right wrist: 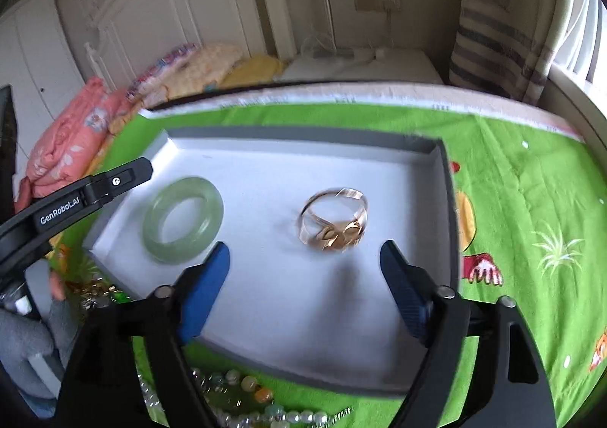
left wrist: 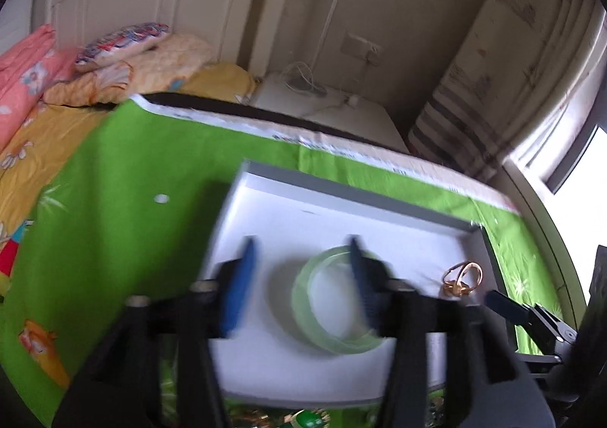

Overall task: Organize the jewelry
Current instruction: 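Carry the jade bangle and gold ring into the silver box while both grippers open, then grasp the dark red bead bracelet with the right gripper, then grasp the gold bangle with the left gripper while the right gripper lifts the red bracelet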

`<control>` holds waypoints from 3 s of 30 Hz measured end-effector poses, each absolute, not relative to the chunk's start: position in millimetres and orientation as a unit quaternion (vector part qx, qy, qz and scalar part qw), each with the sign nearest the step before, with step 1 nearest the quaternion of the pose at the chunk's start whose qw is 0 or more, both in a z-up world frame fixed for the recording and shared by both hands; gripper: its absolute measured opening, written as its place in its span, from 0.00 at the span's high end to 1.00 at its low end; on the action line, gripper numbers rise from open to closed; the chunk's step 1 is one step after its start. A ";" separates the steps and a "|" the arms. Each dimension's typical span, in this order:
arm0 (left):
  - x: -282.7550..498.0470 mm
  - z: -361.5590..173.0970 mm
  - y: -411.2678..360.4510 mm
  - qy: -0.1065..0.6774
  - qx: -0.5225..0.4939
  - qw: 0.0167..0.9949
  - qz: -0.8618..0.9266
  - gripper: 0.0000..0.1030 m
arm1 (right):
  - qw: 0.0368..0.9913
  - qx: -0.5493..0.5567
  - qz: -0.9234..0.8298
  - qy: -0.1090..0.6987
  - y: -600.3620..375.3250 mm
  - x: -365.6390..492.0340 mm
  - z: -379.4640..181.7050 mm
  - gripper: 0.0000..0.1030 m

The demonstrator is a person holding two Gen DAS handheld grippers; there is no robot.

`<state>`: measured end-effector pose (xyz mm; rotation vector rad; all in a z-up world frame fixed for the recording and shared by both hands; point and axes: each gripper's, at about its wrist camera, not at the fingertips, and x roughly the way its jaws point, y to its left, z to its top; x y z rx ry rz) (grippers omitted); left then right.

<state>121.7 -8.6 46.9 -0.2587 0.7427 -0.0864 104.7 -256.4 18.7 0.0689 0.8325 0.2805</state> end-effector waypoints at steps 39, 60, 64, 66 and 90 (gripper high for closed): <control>-49.9 20.9 31.5 0.355 -0.169 0.916 -0.079 0.02 | 0.896 -0.054 0.224 0.381 -257.1 -64.5 10.0 0.32; -43.3 18.5 14.1 0.373 -0.131 0.912 -0.113 0.02 | 0.889 -0.053 0.205 0.406 -242.0 -46.2 -2.3 0.84; -41.6 17.4 10.7 0.379 -0.122 0.910 -0.120 0.02 | 0.894 -0.007 0.236 0.381 -255.6 -51.2 4.5 0.86; -40.3 16.7 8.5 0.384 -0.116 0.908 -0.122 0.02 | 0.895 0.014 0.254 0.366 -262.2 -55.0 8.0 0.86; -19.5 18.4 -34.5 0.406 0.048 0.899 -0.157 0.71 | 0.899 0.042 0.261 0.349 -272.3 -59.7 15.4 0.85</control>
